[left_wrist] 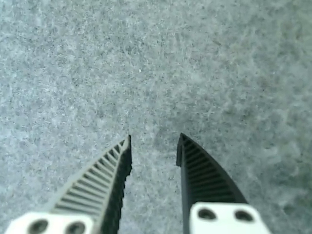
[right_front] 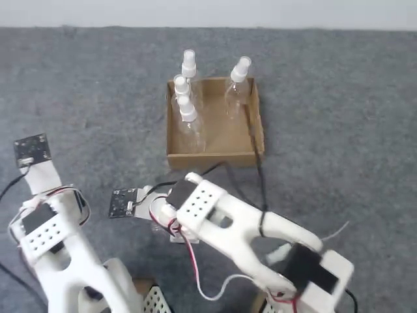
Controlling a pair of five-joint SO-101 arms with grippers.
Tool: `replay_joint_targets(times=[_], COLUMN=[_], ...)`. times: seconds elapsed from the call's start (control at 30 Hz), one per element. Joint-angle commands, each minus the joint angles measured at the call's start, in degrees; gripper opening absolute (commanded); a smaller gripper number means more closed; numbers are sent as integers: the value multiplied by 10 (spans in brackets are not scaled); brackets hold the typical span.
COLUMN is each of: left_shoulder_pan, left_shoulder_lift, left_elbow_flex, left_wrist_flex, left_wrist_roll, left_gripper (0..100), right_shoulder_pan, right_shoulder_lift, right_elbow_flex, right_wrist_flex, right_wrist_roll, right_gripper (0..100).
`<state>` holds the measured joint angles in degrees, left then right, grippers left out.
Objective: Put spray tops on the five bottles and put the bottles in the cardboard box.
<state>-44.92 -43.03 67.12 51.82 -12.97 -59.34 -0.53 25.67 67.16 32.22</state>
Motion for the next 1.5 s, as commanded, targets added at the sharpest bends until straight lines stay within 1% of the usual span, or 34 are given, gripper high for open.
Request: replay_joint_targets(times=[0.0, 0.13, 0.23, 0.33, 0.43, 0.53, 0.73, 0.9, 1.17, 1.3, 1.47], left_shoulder_pan=[-2, -2, -2, -1, -2, 1, 1, 1, 1, 1, 1], left_shoulder_lift=[-20, -20, -19, -20, -20, -20, -20, -20, -20, -18, -18], left_elbow_flex=[-4, -3, 0, 11, 14, 14, 15, 15, 15, 15, 15], left_wrist_flex=[-19, -19, -19, -43, -48, -48, -48, -48, -48, -48, -48], left_wrist_roll=[7, 7, 7, 6, 7, 7, 7, 7, 7, 7, 7], left_gripper=[135, 135, 135, 135, 135, 135, 135, 135, 135, 135, 135], right_shoulder_pan=[35, 86, 109, 134, 177, 237, 381, 496, 658, 730, 825], right_shoulder_lift=[-124, -195, -236, -273, -310, -346, -415, -438, -439, -439, -438], right_elbow_flex=[-13, -11, -11, -11, -10, -10, -10, -10, 13, 54, 123], right_wrist_flex=[62, 96, 129, 175, 218, 254, 301, 330, 328, 307, 215], right_wrist_roll=[3, 2, 2, 2, 2, 2, 4, 7, 9, 75, 138], right_gripper=[77, 77, 77, 76, 76, 77, 77, 77, 78, 78, 78])
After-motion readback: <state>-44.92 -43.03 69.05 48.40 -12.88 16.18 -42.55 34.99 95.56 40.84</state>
